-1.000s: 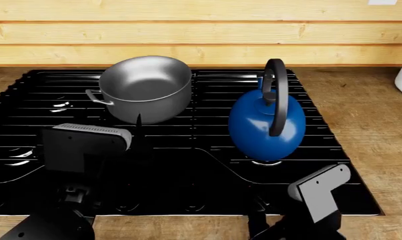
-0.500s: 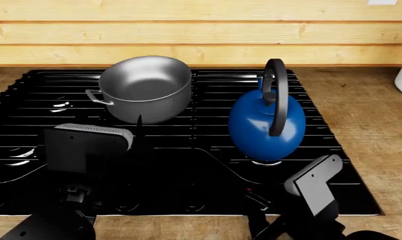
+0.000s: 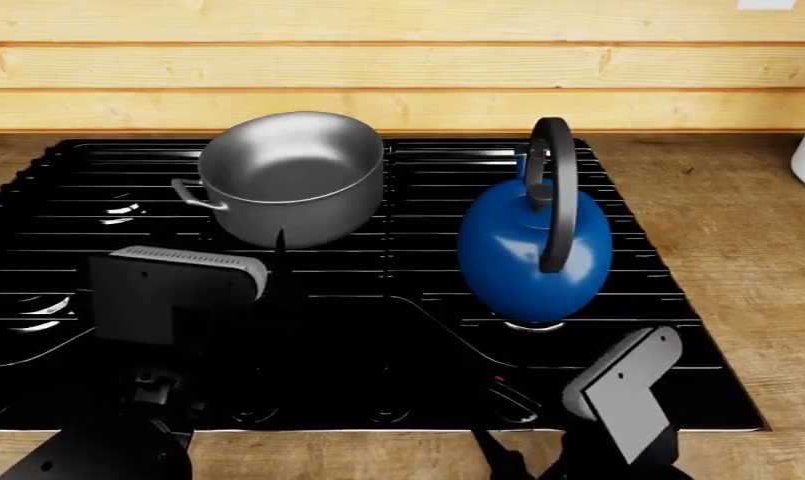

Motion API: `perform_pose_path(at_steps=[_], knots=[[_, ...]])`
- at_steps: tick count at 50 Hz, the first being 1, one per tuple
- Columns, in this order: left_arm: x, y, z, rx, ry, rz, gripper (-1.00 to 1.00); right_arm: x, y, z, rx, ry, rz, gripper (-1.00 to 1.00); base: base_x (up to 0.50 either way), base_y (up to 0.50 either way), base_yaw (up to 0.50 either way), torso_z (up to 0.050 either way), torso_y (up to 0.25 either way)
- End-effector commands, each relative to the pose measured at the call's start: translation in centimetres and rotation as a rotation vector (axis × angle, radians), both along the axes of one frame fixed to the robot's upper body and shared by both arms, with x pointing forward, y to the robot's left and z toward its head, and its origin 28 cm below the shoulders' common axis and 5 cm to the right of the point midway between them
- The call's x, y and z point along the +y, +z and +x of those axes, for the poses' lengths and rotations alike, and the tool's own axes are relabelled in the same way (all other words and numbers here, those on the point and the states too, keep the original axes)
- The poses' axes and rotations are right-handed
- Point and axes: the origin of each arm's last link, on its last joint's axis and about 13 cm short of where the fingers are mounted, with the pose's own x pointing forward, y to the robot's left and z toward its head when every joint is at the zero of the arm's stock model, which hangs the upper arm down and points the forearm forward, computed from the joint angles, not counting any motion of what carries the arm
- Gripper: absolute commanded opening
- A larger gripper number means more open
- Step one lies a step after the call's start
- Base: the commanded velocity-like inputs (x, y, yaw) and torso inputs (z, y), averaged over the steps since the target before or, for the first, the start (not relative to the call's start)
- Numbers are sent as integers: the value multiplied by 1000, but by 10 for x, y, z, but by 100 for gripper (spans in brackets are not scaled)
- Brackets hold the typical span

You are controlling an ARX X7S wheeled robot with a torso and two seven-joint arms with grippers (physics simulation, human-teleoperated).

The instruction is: Pick the kettle from the counter and place it on a stove burner. Then turn the burner on.

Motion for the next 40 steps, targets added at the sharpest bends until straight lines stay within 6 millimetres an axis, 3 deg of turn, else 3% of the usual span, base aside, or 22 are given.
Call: perform_pose_path(at_steps=[1, 5, 18, 29, 40], knots=[[1, 0, -2, -3, 2, -2, 100, -2, 36, -38, -112, 10, 17, 100, 0, 0, 0, 0, 0], [0, 0, -2, -2, -2, -7, 100, -3, 37, -44, -116, 4, 14, 100, 0, 0, 0, 0, 0], [0, 0, 1, 1, 1, -7, 100, -3, 42, -35, -144, 7, 30, 100, 0, 0, 0, 0, 0], [1, 0, 0, -2, 4, -4, 100, -10, 64, -50, -232, -23, 0, 100, 0, 0, 0, 0, 0], [1, 0, -1, -2, 2, -2, 100, -14, 68, -58, -279, -48, -12, 100, 0, 0, 0, 0, 0]])
